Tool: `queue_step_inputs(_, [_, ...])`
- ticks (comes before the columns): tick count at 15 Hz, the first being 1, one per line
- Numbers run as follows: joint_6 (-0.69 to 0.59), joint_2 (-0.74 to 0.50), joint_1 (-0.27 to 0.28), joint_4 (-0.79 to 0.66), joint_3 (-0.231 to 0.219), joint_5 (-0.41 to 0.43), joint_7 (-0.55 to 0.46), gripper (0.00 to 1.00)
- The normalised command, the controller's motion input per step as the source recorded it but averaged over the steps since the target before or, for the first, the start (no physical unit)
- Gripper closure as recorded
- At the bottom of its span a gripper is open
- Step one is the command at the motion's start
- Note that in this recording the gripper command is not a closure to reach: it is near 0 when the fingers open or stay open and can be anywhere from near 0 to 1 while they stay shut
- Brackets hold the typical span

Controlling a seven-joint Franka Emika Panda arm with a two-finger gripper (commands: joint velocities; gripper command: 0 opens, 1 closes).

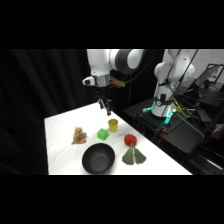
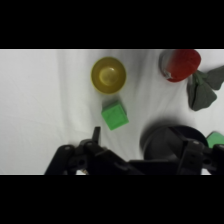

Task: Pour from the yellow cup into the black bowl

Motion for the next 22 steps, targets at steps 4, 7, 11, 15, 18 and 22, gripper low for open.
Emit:
queue_step_inputs(4, [0.40,-0.36,-0.054,-0.52,-0.049,0.186,-0.17,0.00])
queue_step_inputs(7, [0.51,-0.20,0.033,-0.43,0.023,0.263,-0.13,0.00])
queue_step_inputs(11, [0.39,-0.09,0.062,-0.27,0.051,0.225,-0.13,0.00])
queue_step_inputs(15, [0.29,0.06,0.057,-0.09,0.050,0.251,-0.21,0.00])
queue_step_inputs(18, [0.31,0.31,0.025,0.08,0.049,0.200,-0.19,0.00])
queue_step_inputs(22, [0.30,0.36,-0.012,0.16,0.031,-0.025,0.00,0.00])
